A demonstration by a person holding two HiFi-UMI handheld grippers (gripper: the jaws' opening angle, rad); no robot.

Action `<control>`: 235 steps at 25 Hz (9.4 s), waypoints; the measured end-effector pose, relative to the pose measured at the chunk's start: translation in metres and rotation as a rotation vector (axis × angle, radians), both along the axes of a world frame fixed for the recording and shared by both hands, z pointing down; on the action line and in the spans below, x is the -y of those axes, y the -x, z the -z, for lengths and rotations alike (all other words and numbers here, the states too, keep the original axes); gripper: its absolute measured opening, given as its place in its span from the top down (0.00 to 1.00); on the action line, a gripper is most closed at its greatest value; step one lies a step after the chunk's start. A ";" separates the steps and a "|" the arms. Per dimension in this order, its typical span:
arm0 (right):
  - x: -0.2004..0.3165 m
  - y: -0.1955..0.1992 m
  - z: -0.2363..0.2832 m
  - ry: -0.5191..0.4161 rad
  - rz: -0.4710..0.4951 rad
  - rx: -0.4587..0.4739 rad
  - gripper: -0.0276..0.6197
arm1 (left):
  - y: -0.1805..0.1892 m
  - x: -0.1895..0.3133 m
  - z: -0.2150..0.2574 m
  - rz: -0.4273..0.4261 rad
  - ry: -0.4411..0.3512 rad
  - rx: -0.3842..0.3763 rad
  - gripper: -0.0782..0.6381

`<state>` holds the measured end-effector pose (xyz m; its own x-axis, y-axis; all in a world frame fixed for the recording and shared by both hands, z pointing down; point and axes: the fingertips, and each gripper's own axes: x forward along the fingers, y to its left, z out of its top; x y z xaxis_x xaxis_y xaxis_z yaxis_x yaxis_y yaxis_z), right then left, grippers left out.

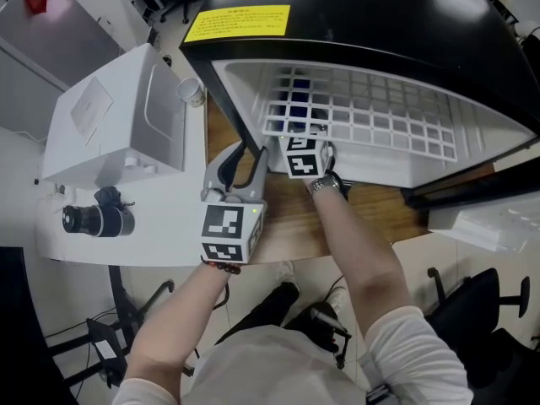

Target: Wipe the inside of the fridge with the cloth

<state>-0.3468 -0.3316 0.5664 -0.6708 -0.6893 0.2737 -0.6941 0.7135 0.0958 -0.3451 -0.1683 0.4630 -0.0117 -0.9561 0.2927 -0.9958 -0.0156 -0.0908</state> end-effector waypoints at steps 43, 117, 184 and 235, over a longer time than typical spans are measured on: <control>0.080 -0.167 -0.002 0.000 -0.318 -0.078 0.84 | 0.001 0.002 0.001 0.068 0.002 0.009 0.71; 0.004 -0.093 -0.045 0.327 -0.139 -0.126 0.84 | 0.001 0.002 -0.001 0.096 0.048 0.058 0.71; -0.113 -0.053 -0.047 0.405 0.038 -0.062 0.84 | 0.000 0.000 -0.005 0.032 0.070 0.058 0.72; -0.031 -0.304 -0.048 0.363 -0.413 -0.334 0.84 | -0.057 -0.035 -0.016 -0.068 0.104 0.034 0.77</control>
